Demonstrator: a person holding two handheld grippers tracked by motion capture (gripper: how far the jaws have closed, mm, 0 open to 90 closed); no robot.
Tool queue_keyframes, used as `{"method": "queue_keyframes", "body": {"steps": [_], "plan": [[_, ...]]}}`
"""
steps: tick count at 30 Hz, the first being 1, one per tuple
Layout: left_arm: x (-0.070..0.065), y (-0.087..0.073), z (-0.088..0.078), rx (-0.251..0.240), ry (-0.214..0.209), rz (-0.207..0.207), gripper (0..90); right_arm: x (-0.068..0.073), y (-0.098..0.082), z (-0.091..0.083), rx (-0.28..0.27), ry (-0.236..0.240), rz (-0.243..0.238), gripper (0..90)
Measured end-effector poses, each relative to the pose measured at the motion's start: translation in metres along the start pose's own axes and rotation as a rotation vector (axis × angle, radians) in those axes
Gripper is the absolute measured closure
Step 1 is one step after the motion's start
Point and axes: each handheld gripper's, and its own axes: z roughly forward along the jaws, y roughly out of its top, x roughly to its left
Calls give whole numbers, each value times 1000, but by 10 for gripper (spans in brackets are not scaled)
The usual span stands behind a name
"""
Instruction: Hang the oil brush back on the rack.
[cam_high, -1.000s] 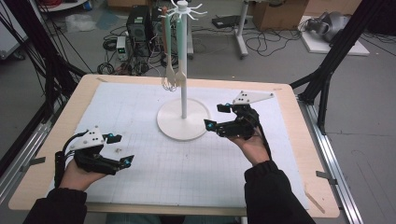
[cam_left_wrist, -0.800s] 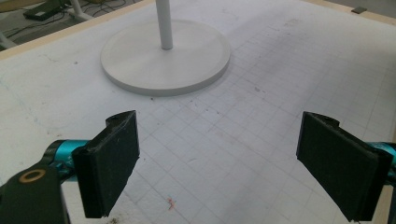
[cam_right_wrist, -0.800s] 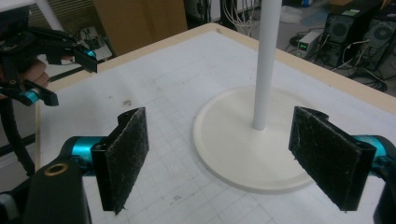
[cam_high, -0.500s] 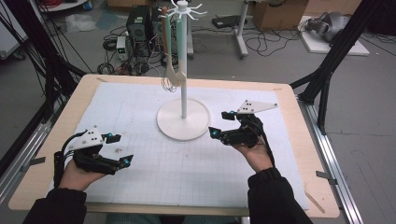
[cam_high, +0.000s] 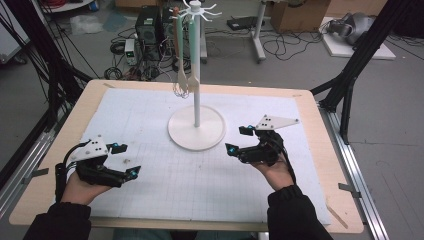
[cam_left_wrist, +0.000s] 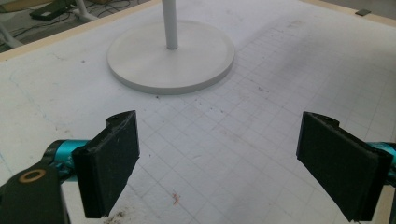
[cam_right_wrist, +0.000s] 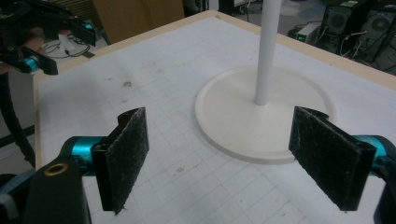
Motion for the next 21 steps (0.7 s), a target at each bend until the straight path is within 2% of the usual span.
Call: {"method": "queue_keyframes", "body": {"steps": [12, 21], "plan": [[2, -3, -2, 4, 6, -11, 136, 2, -14, -5, -3, -17, 4, 189], [3, -5, -4, 4, 8, -18, 136, 2, -29, -10, -8, -26, 27, 189]]}}
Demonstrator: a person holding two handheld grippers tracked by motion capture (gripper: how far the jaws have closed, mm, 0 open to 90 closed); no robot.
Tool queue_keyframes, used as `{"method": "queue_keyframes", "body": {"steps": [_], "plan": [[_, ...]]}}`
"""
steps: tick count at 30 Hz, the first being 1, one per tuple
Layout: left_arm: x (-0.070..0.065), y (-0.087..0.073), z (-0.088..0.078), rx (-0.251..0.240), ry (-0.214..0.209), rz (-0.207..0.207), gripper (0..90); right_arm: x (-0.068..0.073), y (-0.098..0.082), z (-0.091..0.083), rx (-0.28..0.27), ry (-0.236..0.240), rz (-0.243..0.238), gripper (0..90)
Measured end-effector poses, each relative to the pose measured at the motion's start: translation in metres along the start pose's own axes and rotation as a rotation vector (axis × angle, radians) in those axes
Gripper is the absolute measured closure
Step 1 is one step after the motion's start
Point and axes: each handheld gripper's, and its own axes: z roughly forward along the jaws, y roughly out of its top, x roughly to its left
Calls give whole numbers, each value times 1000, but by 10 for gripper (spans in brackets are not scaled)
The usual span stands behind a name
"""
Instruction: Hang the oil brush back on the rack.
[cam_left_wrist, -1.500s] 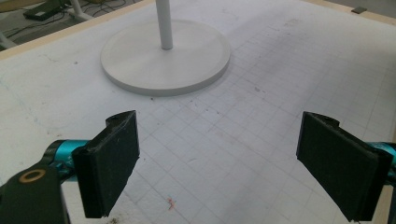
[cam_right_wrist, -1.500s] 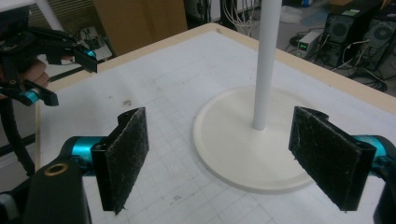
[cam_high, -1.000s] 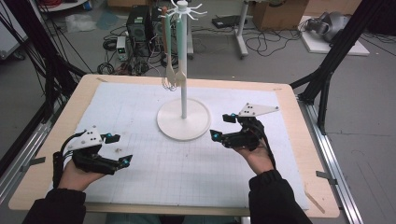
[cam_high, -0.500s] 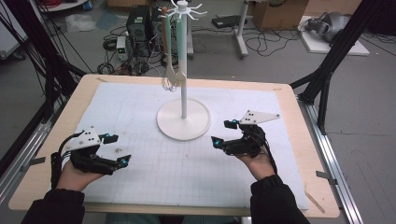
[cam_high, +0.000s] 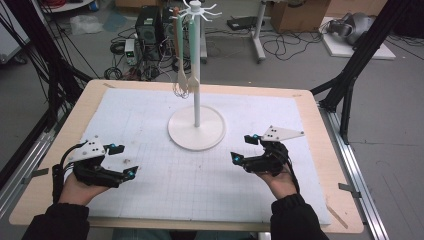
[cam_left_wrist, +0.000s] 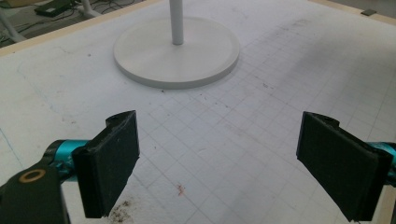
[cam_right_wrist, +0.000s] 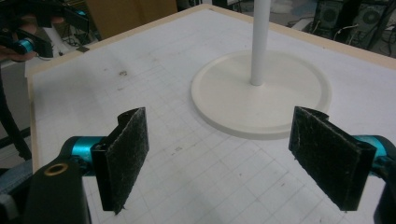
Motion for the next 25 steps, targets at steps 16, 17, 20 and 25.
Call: {"method": "queue_keyframes", "body": {"steps": [16, 17, 20, 25], "plan": [[2, -7, 4, 15, 7, -14, 130, 4, -30, -9, -5, -1, 32, 189], [2, -7, 4, 15, 7, -14, 129, 4, -30, -10, -6, -3, 28, 189], [4, -6, 5, 2, 16, -21, 128, 5, -32, -12, -2, -6, 27, 189], [5, -4, 7, -8, 23, -20, 127, 4, -37, -14, 6, -11, 23, 189]]}}
